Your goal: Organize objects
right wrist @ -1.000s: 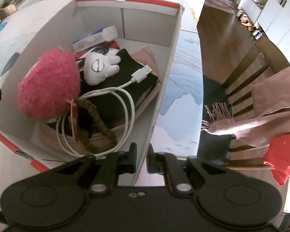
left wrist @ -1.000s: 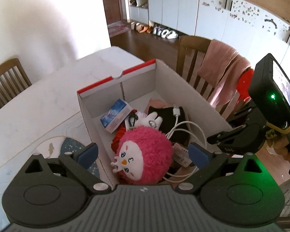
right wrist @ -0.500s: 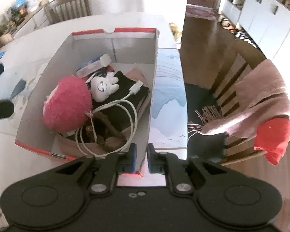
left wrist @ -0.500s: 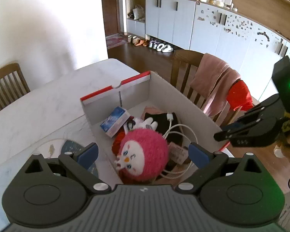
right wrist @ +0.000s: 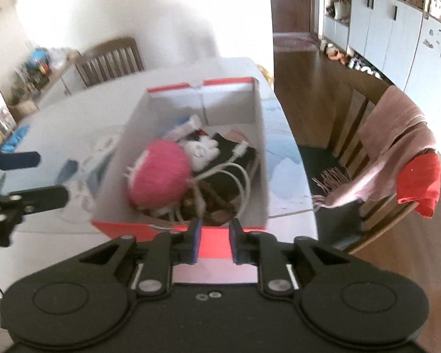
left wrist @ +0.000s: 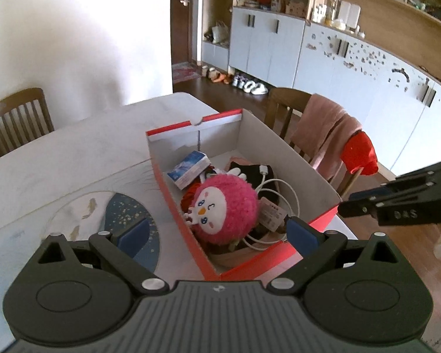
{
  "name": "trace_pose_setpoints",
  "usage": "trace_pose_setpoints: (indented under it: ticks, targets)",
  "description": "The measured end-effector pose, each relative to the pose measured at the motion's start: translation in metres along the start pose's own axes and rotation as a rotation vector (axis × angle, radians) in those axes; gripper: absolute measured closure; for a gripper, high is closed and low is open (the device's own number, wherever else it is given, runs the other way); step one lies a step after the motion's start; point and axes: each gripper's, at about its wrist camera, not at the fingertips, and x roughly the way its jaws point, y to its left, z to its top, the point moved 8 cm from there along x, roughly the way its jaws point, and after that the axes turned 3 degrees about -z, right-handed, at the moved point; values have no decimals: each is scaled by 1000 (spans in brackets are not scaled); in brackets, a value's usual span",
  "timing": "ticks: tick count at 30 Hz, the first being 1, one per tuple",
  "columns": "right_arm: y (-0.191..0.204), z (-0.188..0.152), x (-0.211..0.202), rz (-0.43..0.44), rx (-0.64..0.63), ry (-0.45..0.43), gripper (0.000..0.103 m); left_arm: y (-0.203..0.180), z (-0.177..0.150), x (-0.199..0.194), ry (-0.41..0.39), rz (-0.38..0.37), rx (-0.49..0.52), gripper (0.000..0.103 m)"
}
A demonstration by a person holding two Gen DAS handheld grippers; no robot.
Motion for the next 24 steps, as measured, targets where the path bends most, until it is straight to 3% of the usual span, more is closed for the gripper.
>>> trace_pose_setpoints:
  ticks: [1, 3, 7, 16, 24]
  targets:
    - [3, -1, -6, 5, 3, -23, 67, 1, -2, -4, -8, -1, -5, 3]
    - [11, -4, -14, 17, 7, -54, 66, 2, -5, -10, -20, -8, -11, 3]
    - [24, -6, -29, 30, 8, -125, 48, 3, -11, -20, -46, -10, -10, 3]
    - [39, -9, -54, 31, 14, -261, 22, 8, -19, -39, -113, -30, -30, 0]
    - [52, -20, -58, 13, -4, -281, 14, 12, -27, -47, -136, -18, -28, 0]
